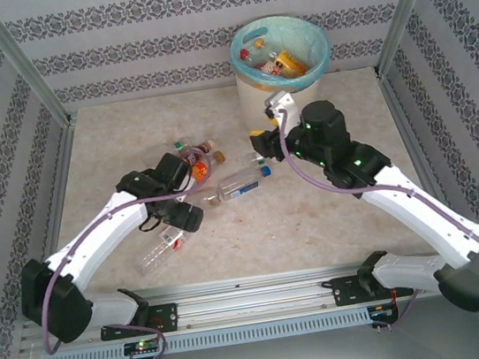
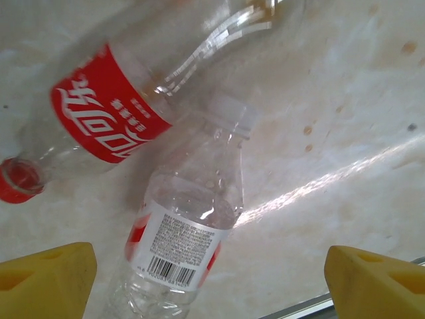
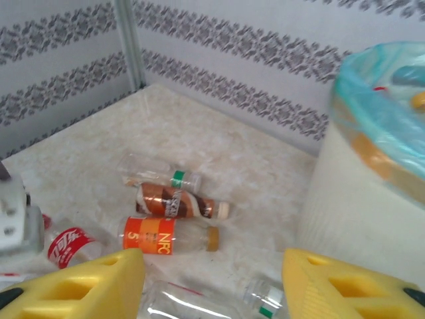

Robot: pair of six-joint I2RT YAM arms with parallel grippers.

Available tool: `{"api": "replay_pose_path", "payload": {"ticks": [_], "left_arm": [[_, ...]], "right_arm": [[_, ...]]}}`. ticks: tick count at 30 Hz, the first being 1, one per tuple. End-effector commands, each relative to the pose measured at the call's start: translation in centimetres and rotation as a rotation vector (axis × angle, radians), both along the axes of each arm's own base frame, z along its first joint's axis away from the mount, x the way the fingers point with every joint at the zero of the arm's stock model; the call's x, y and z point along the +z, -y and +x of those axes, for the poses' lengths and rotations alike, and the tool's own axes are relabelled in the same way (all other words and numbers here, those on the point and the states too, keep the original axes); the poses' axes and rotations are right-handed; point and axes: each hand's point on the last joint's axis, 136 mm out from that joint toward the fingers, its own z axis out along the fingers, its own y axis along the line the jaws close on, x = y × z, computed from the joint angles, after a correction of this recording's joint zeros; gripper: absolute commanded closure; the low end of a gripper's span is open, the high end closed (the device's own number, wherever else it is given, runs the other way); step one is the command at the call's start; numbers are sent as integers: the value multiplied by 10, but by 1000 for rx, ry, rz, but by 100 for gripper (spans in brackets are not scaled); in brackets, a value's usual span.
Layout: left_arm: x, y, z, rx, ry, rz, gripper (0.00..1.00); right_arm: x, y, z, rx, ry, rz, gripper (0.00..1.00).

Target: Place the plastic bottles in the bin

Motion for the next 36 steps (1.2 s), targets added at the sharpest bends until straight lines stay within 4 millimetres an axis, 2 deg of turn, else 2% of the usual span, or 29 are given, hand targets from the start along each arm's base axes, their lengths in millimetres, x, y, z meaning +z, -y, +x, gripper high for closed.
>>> {"api": "replay_pose_path", "payload": {"ticks": [1, 6, 12, 15, 25, 27, 31, 36], "left_arm": [[-14, -5, -1, -102, -47, 8, 10], [-20, -4, 1, -122, -69, -40, 10], [-43, -12, 6, -225, -87, 47, 10], [-52, -10, 1, -247, -132, 40, 12], [-84, -14, 1, -240, -171, 75, 17], [-90, -13, 2, -240, -180, 73, 20], [-97, -8, -1, -250, -212, 53, 32], [-89, -4, 0, -252, -214, 32, 40]], "right_arm": [[-8, 17, 6, -63, 14, -4, 42], [-11, 29, 5, -79, 10, -19, 42], [-22, 34, 14, -95, 13, -67, 41], [-24, 33, 16, -97, 18, -74, 41], [-28, 27, 25, -86, 11, -95, 41], [-28, 26, 27, -85, 5, -96, 41], [-30, 26, 27, -87, 2, -99, 41], [-28, 28, 26, -95, 3, -102, 42]]}}
